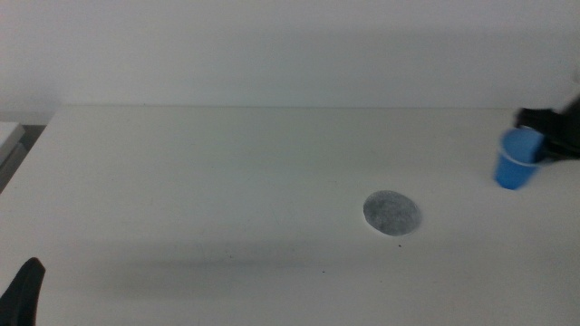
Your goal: Place an empty cup on a cup mat.
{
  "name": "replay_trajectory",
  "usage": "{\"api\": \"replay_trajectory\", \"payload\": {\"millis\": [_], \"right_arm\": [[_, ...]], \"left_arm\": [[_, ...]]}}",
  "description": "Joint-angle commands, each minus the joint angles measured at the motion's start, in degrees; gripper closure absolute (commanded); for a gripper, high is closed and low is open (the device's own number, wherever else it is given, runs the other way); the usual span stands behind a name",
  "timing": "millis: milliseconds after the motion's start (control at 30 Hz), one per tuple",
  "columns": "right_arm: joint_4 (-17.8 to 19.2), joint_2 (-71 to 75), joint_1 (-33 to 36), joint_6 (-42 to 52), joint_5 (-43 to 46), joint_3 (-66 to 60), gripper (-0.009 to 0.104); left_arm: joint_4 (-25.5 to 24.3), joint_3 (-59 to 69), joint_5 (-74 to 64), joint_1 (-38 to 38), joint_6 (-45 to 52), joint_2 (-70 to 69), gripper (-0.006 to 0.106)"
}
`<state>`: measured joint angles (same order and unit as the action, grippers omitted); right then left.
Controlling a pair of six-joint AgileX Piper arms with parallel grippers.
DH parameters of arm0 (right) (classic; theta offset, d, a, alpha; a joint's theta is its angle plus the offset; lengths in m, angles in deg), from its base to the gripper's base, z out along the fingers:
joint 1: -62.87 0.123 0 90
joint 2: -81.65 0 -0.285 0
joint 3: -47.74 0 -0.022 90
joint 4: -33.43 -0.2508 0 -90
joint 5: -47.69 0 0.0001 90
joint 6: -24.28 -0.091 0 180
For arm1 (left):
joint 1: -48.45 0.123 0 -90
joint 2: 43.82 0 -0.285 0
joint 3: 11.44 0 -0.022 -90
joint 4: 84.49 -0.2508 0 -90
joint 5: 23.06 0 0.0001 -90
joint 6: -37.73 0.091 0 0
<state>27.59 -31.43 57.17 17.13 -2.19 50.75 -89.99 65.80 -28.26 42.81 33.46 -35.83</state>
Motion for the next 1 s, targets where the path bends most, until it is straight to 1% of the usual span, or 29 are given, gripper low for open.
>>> {"api": "replay_trajectory", "payload": {"millis": [0,133,267,400,533,800,867,933,967], "right_arm": [[0.13,1.55,4.21,-0.97,0.07,0.45,0.095],[0.13,1.18,12.29,-3.48,0.05,0.34,0.095],[0.13,0.12,19.08,-5.68,2.68,0.34,0.095],[0.13,-1.95,23.08,-8.51,5.38,0.34,0.095],[0.10,-4.82,24.67,-9.74,6.63,0.34,0.095],[0.08,-7.02,24.67,-9.74,5.94,0.34,0.094],[0.88,-6.40,24.56,-9.74,3.38,1.12,0.093],[1.37,-5.48,24.56,-9.74,2.59,1.54,0.088],[1.64,-4.59,24.56,-9.74,2.59,1.54,0.084]], "left_arm": [[0.39,-0.02,0.30,-0.05,-0.16,-0.21,0.007],[0.39,-0.02,0.30,-0.05,-0.16,-0.21,0.007],[0.39,-0.02,0.30,-0.05,-0.16,-0.21,0.007],[0.39,-0.02,0.30,-0.05,-0.16,-0.21,0.007],[0.39,-0.02,0.30,-0.05,-0.16,-0.21,0.007],[0.39,-0.02,0.30,-0.05,-0.16,-0.21,0.007],[0.39,-0.02,0.30,-0.05,-0.16,-0.21,0.007],[0.39,-0.02,0.30,-0.05,-0.16,-0.21,0.007],[0.39,-0.02,0.30,-0.05,-0.16,-0.21,0.007]]}}
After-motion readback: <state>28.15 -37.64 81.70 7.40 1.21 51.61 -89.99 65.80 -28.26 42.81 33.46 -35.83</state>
